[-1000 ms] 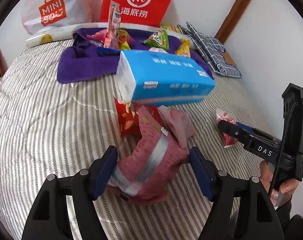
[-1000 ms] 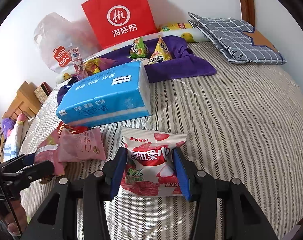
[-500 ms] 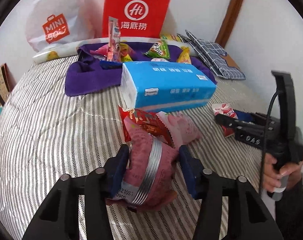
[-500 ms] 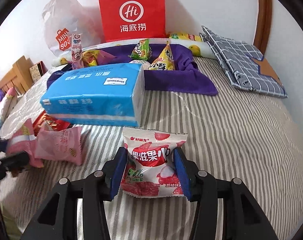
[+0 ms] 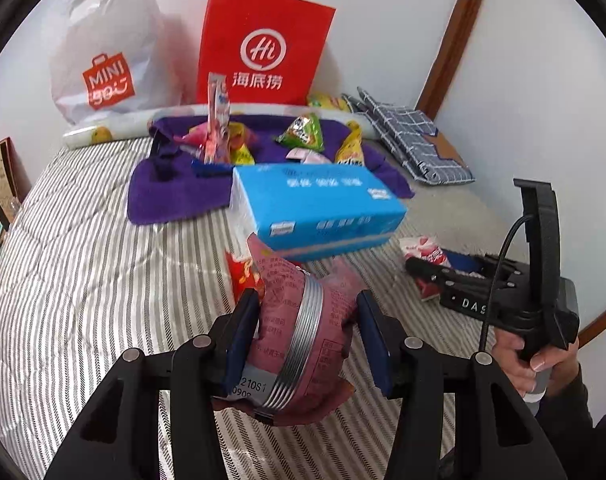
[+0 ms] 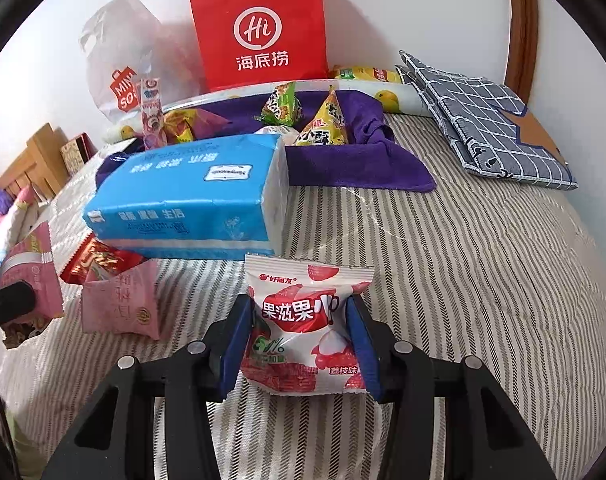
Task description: Organize snacks
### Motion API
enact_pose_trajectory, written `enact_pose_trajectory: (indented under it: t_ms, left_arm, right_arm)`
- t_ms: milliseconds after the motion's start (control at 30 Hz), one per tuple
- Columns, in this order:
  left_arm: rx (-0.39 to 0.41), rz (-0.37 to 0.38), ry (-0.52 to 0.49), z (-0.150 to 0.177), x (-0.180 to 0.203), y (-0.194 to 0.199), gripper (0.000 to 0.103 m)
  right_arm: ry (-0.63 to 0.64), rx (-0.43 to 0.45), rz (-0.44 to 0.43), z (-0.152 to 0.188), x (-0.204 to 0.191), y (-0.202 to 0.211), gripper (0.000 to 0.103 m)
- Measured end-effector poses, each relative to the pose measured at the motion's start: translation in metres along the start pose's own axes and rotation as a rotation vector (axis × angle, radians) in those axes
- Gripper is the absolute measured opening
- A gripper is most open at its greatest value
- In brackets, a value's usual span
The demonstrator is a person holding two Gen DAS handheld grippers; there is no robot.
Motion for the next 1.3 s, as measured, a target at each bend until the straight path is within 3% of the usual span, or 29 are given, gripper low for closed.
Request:
enact_pose_trajectory:
  t_ms: [633, 1000, 1300]
  left_arm:
    - [0.047, 0.004, 0.015, -0.033, 0.023, 0.006, 0.05]
    - [0.064, 0.01, 0.027, -0.052, 0.02, 0.007, 0.05]
    - [0.1, 0.024, 0.044, -0.086, 0.005, 0.007, 0.05]
  right_arm:
    - [-0.015, 0.087, -0.101, -0.03, -0.016, 0.039, 0.046]
    - [0.019, 0.129, -0.07, -0.05, -0.017, 0.05, 0.046]
    - [0.017, 0.162, -0.043, -0.082, -0.015, 0.051, 0.046]
Point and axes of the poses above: each gripper's, at about its wrist camera, not at the fingertips, and y roughly against the way its jaws point, x to its right, z to its underside, the point moved 6 cm from there along -y, roughly the way its jaws point, and after that the axes turned 7 degrees about -y, right-handed, at the moved point
